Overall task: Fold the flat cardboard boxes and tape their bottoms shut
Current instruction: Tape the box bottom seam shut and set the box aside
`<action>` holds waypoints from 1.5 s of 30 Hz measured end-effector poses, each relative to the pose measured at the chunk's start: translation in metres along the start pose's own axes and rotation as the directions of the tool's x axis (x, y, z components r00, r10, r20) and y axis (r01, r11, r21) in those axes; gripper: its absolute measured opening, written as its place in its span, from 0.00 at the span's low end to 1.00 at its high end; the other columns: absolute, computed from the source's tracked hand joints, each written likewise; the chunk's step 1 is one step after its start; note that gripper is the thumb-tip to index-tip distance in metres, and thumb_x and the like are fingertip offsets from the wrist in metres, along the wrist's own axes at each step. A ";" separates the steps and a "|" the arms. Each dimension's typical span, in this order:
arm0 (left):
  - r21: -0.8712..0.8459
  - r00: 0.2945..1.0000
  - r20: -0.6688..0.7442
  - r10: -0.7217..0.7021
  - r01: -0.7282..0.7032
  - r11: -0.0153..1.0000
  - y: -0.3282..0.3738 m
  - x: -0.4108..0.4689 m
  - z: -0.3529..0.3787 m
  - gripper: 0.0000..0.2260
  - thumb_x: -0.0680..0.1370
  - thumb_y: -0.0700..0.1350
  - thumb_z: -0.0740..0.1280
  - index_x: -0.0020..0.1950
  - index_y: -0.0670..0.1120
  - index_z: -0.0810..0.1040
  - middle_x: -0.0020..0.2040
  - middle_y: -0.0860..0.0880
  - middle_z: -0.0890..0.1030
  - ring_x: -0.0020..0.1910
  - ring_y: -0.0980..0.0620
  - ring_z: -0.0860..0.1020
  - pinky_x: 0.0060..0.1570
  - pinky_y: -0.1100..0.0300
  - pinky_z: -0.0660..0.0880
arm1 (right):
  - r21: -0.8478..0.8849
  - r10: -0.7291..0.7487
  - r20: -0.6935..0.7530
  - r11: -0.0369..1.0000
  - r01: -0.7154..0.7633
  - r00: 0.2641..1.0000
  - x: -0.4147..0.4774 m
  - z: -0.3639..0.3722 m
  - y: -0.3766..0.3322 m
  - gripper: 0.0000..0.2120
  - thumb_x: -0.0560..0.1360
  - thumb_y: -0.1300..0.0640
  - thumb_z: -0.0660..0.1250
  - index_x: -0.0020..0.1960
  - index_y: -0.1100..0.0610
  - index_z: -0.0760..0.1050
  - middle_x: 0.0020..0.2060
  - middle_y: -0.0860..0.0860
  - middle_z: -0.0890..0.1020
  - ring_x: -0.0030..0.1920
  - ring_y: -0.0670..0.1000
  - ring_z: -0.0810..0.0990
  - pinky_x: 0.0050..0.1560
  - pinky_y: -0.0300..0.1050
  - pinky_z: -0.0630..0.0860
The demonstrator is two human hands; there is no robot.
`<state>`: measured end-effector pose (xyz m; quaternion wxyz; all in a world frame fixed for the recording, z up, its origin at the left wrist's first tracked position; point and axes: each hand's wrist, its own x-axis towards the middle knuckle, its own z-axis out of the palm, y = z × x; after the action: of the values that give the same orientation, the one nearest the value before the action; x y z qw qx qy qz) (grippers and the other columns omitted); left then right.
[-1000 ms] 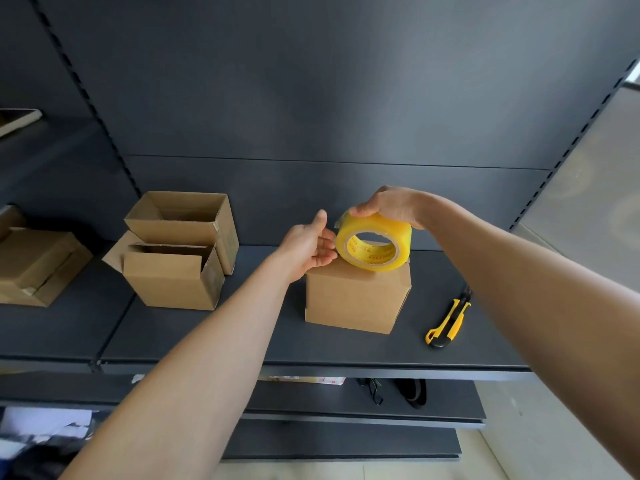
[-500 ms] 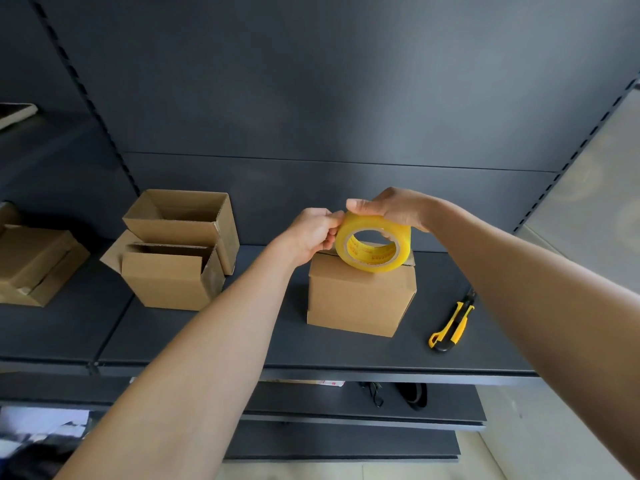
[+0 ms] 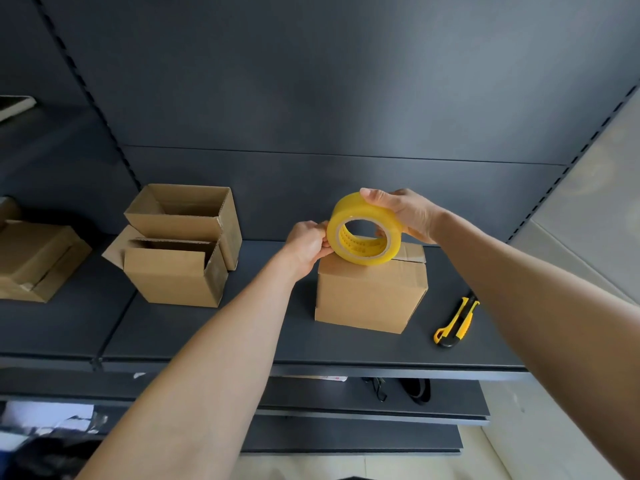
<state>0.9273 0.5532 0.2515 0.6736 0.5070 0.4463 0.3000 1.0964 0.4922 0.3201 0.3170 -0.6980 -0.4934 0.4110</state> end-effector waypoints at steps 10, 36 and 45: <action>0.253 0.993 -0.108 0.049 -0.020 0.967 -0.002 0.005 0.013 0.13 0.81 0.42 0.60 0.36 0.43 0.69 0.43 0.44 0.76 0.51 0.44 0.81 0.58 0.51 0.77 | -0.406 -0.018 -0.163 0.913 -0.050 0.986 -0.013 -0.012 -0.007 0.28 0.71 0.32 0.63 0.38 0.59 0.74 0.32 0.52 0.74 0.33 0.50 0.72 0.35 0.43 0.68; 0.108 0.983 -0.150 -0.102 0.119 0.987 -0.039 0.013 -0.031 0.11 0.82 0.43 0.59 0.40 0.43 0.69 0.38 0.48 0.69 0.35 0.53 0.69 0.36 0.60 0.76 | -0.918 0.055 -0.104 0.378 -0.117 0.993 0.000 0.048 -0.056 0.17 0.75 0.37 0.62 0.51 0.51 0.71 0.45 0.50 0.74 0.47 0.55 0.72 0.46 0.44 0.70; 0.190 0.976 -0.096 -0.194 0.209 0.959 -0.059 0.022 -0.019 0.11 0.81 0.47 0.60 0.41 0.44 0.70 0.41 0.46 0.75 0.39 0.50 0.74 0.32 0.60 0.74 | -0.903 0.060 -0.133 0.405 -0.146 0.989 0.005 0.051 -0.054 0.18 0.73 0.38 0.64 0.48 0.53 0.71 0.34 0.48 0.71 0.45 0.56 0.74 0.42 0.44 0.70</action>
<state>0.9165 0.5618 0.1875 0.6289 0.5120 0.5488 0.2027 1.0294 0.5158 0.3413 -0.1184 -0.8027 -0.5805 0.0684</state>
